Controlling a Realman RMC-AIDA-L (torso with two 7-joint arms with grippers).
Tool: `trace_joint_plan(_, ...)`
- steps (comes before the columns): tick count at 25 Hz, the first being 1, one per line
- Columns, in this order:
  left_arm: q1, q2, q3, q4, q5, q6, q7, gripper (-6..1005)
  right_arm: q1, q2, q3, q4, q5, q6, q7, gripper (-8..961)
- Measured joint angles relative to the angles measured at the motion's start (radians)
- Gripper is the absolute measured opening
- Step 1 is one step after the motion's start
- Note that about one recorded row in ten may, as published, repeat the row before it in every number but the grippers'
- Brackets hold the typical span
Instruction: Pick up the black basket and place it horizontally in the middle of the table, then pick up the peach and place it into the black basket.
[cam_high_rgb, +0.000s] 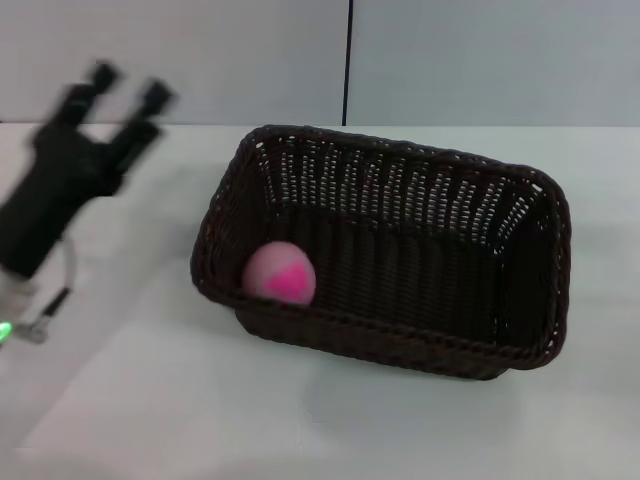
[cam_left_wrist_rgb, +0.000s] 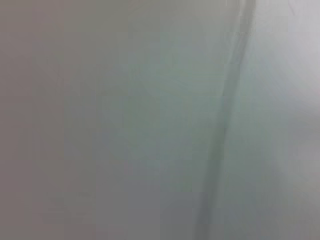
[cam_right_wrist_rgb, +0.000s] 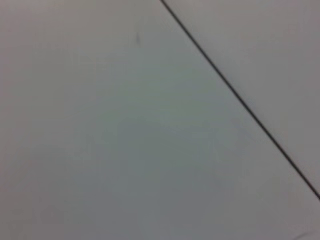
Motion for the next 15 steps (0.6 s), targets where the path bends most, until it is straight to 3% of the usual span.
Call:
trace_joint_plan(2, 0.000, 0.000, 0.000, 0.000, 0.000, 0.000, 0.000, 793, -0.001, 0.000, 0.010, 0.000, 0.000, -0.003, 0.000, 625)
trace_joint_plan(3, 0.032, 0.000, -0.062, -0.004, 0.000, 0.006, 0.035, 823, -0.002, 0.000, 0.011, 0.000, 0.000, -0.005, 0.000, 625)
trace_joint_plan(4, 0.104, -0.003, -0.202, -0.017, 0.000, 0.036, 0.107, 854, -0.003, -0.001, 0.014, 0.000, 0.000, -0.008, 0.000, 626)
trace_joint_plan(5, 0.104, -0.003, -0.202, -0.017, 0.000, 0.036, 0.107, 851, -0.003, -0.001, 0.014, 0.000, 0.000, -0.008, 0.000, 626)
trace_joint_plan(9, 0.178, 0.000, -0.373, -0.026, -0.002, 0.055, 0.140, 841, -0.007, -0.001, 0.022, 0.001, 0.001, -0.005, 0.001, 626)
trace_joint_plan(15, 0.211, 0.002, -0.449, -0.015, -0.001, 0.065, 0.136, 774, -0.016, -0.002, 0.023, 0.000, 0.001, -0.002, 0.001, 625)
